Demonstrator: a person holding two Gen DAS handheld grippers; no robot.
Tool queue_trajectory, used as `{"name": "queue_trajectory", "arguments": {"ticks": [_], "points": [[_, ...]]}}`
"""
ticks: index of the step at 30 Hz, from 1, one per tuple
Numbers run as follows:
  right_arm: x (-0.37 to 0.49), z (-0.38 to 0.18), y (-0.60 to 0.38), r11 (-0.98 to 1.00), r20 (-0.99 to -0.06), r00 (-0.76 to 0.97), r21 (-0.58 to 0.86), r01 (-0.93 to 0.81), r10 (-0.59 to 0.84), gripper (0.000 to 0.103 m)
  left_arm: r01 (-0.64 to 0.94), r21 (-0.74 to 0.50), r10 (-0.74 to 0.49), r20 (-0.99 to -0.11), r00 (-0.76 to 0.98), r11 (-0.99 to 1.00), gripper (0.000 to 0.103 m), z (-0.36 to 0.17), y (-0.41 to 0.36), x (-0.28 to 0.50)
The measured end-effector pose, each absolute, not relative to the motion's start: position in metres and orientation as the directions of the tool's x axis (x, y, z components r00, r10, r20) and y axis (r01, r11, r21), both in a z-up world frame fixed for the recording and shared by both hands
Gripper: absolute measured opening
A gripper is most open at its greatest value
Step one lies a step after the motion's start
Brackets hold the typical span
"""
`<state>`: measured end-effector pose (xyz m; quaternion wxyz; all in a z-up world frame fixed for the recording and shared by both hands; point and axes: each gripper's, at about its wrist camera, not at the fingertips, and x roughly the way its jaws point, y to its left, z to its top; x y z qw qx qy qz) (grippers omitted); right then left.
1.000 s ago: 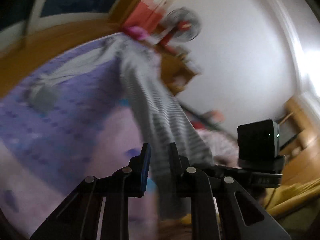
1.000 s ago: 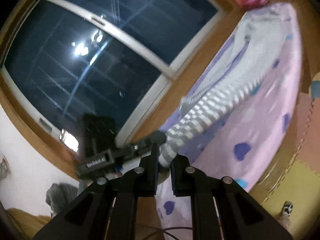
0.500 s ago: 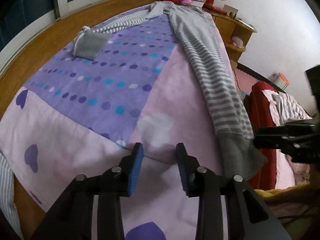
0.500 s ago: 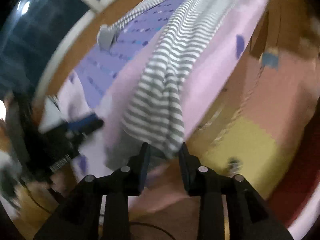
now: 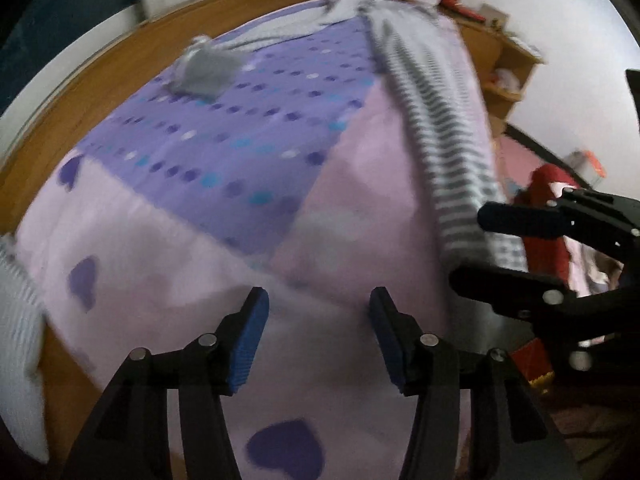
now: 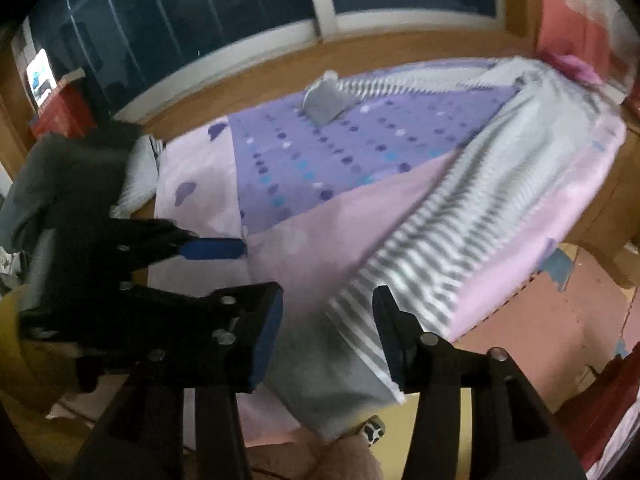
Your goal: Fold clothes
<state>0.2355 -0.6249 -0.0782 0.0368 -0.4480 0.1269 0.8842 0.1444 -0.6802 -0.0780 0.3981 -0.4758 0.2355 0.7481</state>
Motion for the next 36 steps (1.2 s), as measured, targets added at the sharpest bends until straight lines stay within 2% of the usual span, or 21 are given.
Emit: {"name": "queue_trajectory", "arguments": {"ticks": [3, 8, 10, 12, 13, 14, 16, 18, 20, 22, 23, 25, 26, 29, 30, 33, 36], "points": [[0.224, -0.097, -0.632, -0.98, -0.846, -0.533, 0.122, -0.155, -0.021, 0.047, -0.79, -0.027, 0.355, -0.902, -0.244, -0.612, 0.053, -0.08, -0.697, 0.139], [0.219, -0.106, -0.644, -0.986, -0.859, -0.507, 0.014, -0.165, 0.072, 0.046, -0.795, -0.076, 0.398, -0.891, -0.217, -0.602, 0.053, -0.074, -0.713, 0.126], [0.215, -0.106, -0.643, -0.972, -0.864, -0.491, 0.008, -0.234, 0.111, 0.039, -0.804, -0.093, 0.424, -0.881, -0.208, -0.588, 0.053, -0.069, -0.717, 0.121], [0.214, -0.105, -0.638, -0.95, -0.867, -0.479, 0.024, -0.312, 0.135, 0.023, -0.812, -0.11, 0.45, -0.87, -0.2, -0.573, 0.053, -0.064, -0.72, 0.115], [0.216, -0.104, -0.633, -0.935, -0.868, -0.477, 0.043, -0.351, 0.139, 0.019, -0.817, -0.118, 0.463, -0.865, -0.195, -0.565, 0.053, -0.062, -0.722, 0.112], [0.218, -0.103, -0.627, -0.919, -0.869, -0.475, 0.065, -0.388, 0.139, 0.014, -0.821, -0.126, 0.475, -0.859, -0.191, -0.557, 0.053, -0.059, -0.724, 0.11], [0.225, -0.1, -0.615, -0.868, -0.858, -0.509, 0.201, -0.453, 0.067, 0.01, -0.829, -0.142, 0.5, -0.847, -0.181, -0.541, 0.053, -0.055, -0.728, 0.104], [0.232, -0.091, -0.606, -0.78, -0.775, -0.627, 0.441, -0.445, -0.08, 0.01, -0.837, -0.158, 0.524, -0.834, -0.171, -0.524, 0.053, -0.05, -0.732, 0.098], [0.231, -0.077, -0.607, -0.738, -0.685, -0.716, 0.552, -0.389, -0.135, 0.01, -0.836, -0.202, 0.571, -0.807, -0.154, -0.51, 0.053, -0.043, -0.731, 0.092], [0.224, -0.07, -0.607, -0.717, -0.632, -0.757, 0.603, -0.35, -0.163, 0.01, -0.827, -0.256, 0.611, -0.781, -0.128, -0.501, 0.053, -0.04, -0.732, 0.088], [0.218, -0.07, -0.607, -0.712, -0.623, -0.763, 0.614, -0.34, -0.173, 0.011, -0.82, -0.271, 0.616, -0.778, -0.121, -0.504, 0.053, -0.042, -0.726, 0.085], [0.203, -0.084, -0.606, -0.716, -0.667, -0.722, 0.595, -0.366, -0.185, 0.023, -0.811, -0.29, 0.619, -0.777, -0.11, -0.508, 0.053, -0.046, -0.718, 0.08], [0.196, -0.093, -0.606, -0.711, -0.701, -0.684, 0.586, -0.39, -0.202, 0.033, -0.809, -0.295, 0.616, -0.781, -0.104, -0.509, 0.053, -0.048, -0.716, 0.08], [0.204, -0.104, -0.607, -0.638, -0.698, -0.665, 0.644, -0.422, -0.265, 0.034, -0.811, -0.324, 0.624, -0.779, -0.064, -0.488, 0.053, -0.05, -0.713, 0.082], [0.213, -0.096, -0.608, -0.648, -0.683, -0.685, 0.645, -0.405, -0.251, 0.04, -0.812, -0.335, 0.622, -0.782, -0.044, -0.478, 0.053, -0.053, -0.711, 0.083], [0.233, -0.071, -0.615, -0.771, -0.712, -0.689, 0.514, -0.377, -0.137, 0.053, -0.817, -0.35, 0.609, -0.793, -0.002, -0.458, 0.053, -0.061, -0.704, 0.088], [0.249, -0.064, -0.631, -0.871, -0.742, -0.671, 0.335, -0.359, -0.009, 0.057, -0.822, -0.366, 0.598, -0.8, 0.039, -0.436, 0.053, -0.069, -0.697, 0.095]]}}
